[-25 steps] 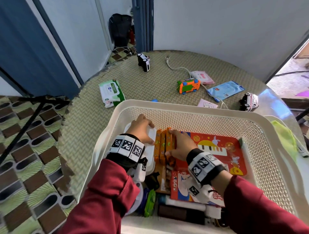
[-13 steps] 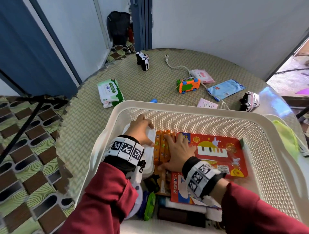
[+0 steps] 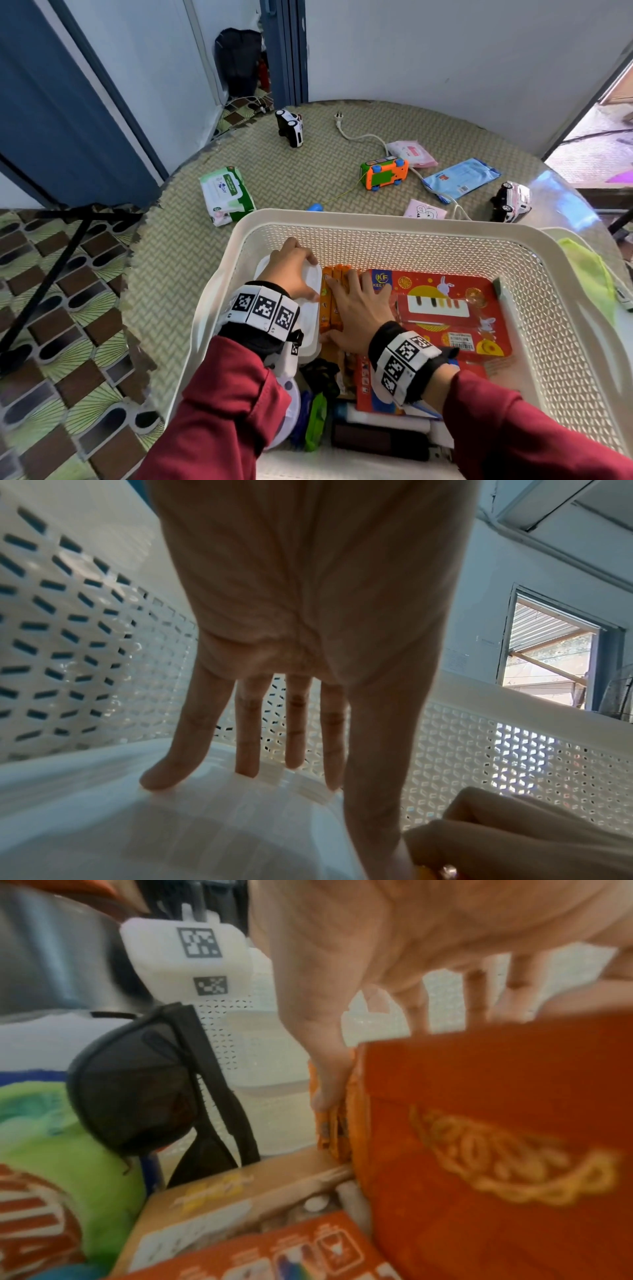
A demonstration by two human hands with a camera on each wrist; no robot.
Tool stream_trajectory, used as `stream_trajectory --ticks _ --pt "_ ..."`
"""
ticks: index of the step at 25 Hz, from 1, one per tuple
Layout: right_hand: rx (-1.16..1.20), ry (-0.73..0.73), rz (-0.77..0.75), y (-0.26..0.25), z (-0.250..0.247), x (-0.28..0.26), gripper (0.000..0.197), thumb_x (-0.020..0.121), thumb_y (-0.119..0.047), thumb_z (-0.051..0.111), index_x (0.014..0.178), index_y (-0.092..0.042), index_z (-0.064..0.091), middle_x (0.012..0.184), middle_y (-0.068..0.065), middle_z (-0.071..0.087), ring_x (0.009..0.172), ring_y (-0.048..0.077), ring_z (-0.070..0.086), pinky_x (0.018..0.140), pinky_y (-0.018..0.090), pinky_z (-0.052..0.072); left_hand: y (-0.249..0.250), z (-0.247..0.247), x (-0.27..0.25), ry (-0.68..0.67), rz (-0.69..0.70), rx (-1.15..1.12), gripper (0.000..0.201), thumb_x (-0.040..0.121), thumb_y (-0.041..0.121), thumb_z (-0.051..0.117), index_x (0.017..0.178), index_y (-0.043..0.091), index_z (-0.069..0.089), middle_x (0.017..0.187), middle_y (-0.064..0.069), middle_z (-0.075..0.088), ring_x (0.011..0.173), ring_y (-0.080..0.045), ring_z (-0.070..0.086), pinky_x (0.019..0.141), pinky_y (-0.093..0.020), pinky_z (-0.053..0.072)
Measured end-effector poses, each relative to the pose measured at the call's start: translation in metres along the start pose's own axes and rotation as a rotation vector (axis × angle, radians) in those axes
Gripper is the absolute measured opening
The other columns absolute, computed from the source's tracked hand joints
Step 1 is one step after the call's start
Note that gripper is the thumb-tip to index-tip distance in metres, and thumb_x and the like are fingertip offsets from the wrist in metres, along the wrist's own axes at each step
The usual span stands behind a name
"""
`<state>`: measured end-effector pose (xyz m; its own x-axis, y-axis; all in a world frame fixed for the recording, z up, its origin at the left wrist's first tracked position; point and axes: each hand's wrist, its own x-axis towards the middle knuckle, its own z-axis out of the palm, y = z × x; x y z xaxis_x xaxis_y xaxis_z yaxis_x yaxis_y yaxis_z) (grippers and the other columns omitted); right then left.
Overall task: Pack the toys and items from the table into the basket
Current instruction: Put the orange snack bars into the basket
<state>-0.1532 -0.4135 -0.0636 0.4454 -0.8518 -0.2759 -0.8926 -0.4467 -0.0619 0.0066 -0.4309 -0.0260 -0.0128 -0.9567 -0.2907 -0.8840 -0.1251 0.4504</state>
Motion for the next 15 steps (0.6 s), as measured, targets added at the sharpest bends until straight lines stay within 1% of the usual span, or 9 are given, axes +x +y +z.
stream_trajectory --ticks 2,4,7,9,11,13,15 --pt "0.037 0.026 0.007 -0.002 -0.001 0.001 0.086 0.075 -0.058 0.061 0.144 -0.024 0.022 0.141 0.011 0.025 0.130 0.036 0.024 0.099 0.059 0.030 0.000 0.000 0.001 -0.002 0.002 0.001 0.062 0.065 0.024 0.086 0.119 0.015 0.057 0.129 -0.005 0.037 0.122 -0.026 0.041 0.102 -0.035 0.035" --pt "0.065 0.034 0.027 -0.001 -0.002 0.005 0.083 0.076 -0.058 0.062 0.143 -0.027 0.025 0.140 0.009 0.026 0.130 0.037 0.023 0.101 0.058 0.031 0.000 -0.001 0.002 0.000 0.004 0.004 0.062 0.065 0.024 0.086 0.119 0.014 0.057 0.130 -0.005 0.037 0.123 -0.027 0.041 0.102 -0.034 0.034" --pt "0.050 0.005 0.027 -0.002 -0.005 0.006 0.085 0.075 -0.059 0.064 0.144 -0.028 0.025 0.140 0.009 0.025 0.130 0.036 0.022 0.102 0.057 0.030 -0.002 -0.001 0.003 -0.004 0.006 0.019 0.064 0.064 0.025 0.087 0.120 0.014 0.058 0.134 -0.006 0.036 0.125 -0.027 0.041 0.104 -0.035 0.034" --pt "0.084 -0.051 -0.011 0.002 -0.012 0.006 0.087 0.074 -0.058 0.066 0.144 -0.027 0.026 0.138 0.009 0.028 0.130 0.033 0.025 0.105 0.055 0.030 -0.003 -0.001 0.004 -0.009 0.011 0.027 0.061 0.065 0.025 0.086 0.119 0.013 0.059 0.134 -0.007 0.038 0.124 -0.026 0.043 0.104 -0.035 0.035" --pt "0.265 -0.073 -0.030 0.010 -0.024 0.004 0.075 0.079 -0.047 0.068 0.142 -0.023 0.034 0.133 0.009 0.034 0.127 0.030 0.035 0.105 0.047 0.035 -0.003 -0.001 0.006 0.029 0.000 0.013 0.052 0.071 0.026 0.082 0.116 0.012 0.061 0.130 -0.007 0.045 0.122 -0.025 0.047 0.102 -0.034 0.037" --pt "0.429 -0.016 0.012 0.021 -0.037 -0.003 0.057 0.086 -0.033 0.063 0.137 -0.018 0.043 0.129 0.010 0.039 0.122 0.029 0.044 0.101 0.038 0.040 0.003 -0.005 0.006 0.092 -0.002 -0.023 0.039 0.078 0.026 0.075 0.112 0.012 0.063 0.122 -0.007 0.056 0.117 -0.024 0.053 0.098 -0.035 0.042" --pt "0.448 0.031 0.053 0.031 -0.052 -0.013 0.046 0.089 -0.028 0.060 0.132 -0.015 0.050 0.126 0.011 0.046 0.116 0.027 0.049 0.095 0.031 0.040 0.014 -0.013 0.002 0.147 0.039 -0.080 0.029 0.083 0.026 0.070 0.109 0.013 0.065 0.110 -0.005 0.063 0.108 -0.023 0.059 0.094 -0.036 0.046"
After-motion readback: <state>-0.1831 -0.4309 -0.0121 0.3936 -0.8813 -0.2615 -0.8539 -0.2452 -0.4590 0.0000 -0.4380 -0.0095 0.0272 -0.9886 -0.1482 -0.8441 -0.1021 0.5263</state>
